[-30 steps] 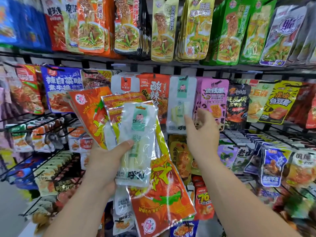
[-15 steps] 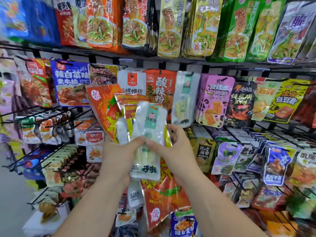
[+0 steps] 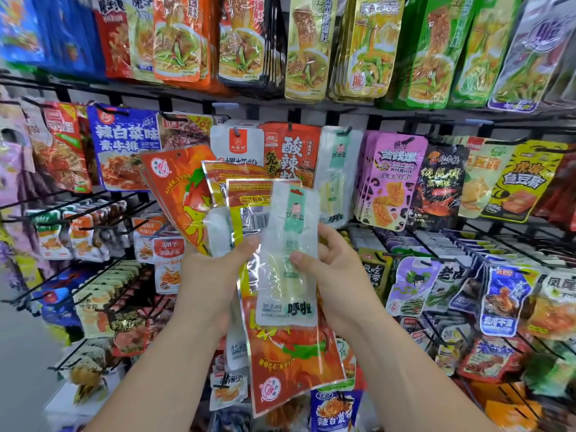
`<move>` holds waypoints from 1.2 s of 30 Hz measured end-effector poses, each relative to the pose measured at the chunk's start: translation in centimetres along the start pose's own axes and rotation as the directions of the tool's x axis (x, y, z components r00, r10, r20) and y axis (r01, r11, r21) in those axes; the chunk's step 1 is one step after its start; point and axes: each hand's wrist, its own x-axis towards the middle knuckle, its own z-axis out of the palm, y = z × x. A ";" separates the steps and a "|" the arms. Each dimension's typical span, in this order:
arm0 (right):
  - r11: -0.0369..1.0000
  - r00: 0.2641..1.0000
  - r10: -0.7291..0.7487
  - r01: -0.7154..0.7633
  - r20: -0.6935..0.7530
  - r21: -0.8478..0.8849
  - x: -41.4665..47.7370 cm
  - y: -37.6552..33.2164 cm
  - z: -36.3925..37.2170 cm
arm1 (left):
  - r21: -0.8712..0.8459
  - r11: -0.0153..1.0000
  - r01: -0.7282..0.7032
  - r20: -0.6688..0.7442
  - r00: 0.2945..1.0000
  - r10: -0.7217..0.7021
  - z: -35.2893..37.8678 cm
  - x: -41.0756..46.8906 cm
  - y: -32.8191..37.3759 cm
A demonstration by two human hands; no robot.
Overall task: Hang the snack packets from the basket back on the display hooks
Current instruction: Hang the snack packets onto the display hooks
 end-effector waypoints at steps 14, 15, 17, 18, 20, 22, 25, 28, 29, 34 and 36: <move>0.997 0.985 -0.016 0.003 -0.170 -0.075 -0.1 0.1 1.1 | 0.076 0.994 -0.073 -0.003 0.997 0.073 1.1 0.0 -0.4; 0.997 0.984 -0.024 0.009 -0.179 -0.083 -0.1 0.2 1.1 | 0.097 0.993 -0.067 -0.012 0.998 0.068 1.1 0.1 -0.4; 0.992 0.979 -0.057 0.034 -0.197 -0.118 0.0 0.3 1.1 | 0.115 0.992 -0.060 -0.023 0.998 0.063 1.2 0.2 -0.5; 0.990 0.976 -0.067 0.040 -0.205 -0.136 0.0 0.3 1.1 | 0.127 0.990 -0.057 -0.023 0.998 0.060 1.2 0.2 -0.5; 0.992 0.978 -0.057 0.032 -0.202 -0.123 0.1 0.1 0.9 | 0.133 0.989 -0.066 -0.015 0.998 0.069 1.0 0.4 -0.7; 0.994 0.981 -0.045 0.025 -0.187 -0.107 0.3 -0.2 0.6 | 0.111 0.989 -0.095 -0.001 0.995 0.095 0.9 0.6 -0.9; 0.991 0.978 -0.046 0.020 -0.205 -0.129 0.6 -0.7 -0.1 | 0.106 0.988 -0.114 0.018 0.994 0.112 0.8 0.7 -1.0; 0.989 0.971 -0.044 0.009 -0.237 -0.146 0.8 -0.9 -0.8 | 0.141 0.984 -0.110 0.008 0.994 0.110 0.8 0.2 0.0; 0.989 0.968 -0.046 0.009 -0.248 -0.147 0.9 -0.9 -1.0 | 0.138 0.984 -0.112 0.013 0.994 0.111 0.6 0.3 0.0; 0.991 0.956 -0.063 0.026 -0.287 -0.133 1.2 -1.5 -1.8 | 0.144 0.980 -0.134 0.022 0.991 0.132 -0.2 1.1 -0.3; 0.988 0.956 -0.074 0.032 -0.285 -0.149 1.1 -1.7 -2.0 | 0.153 0.979 -0.136 0.018 0.991 0.134 0.1 0.9 0.2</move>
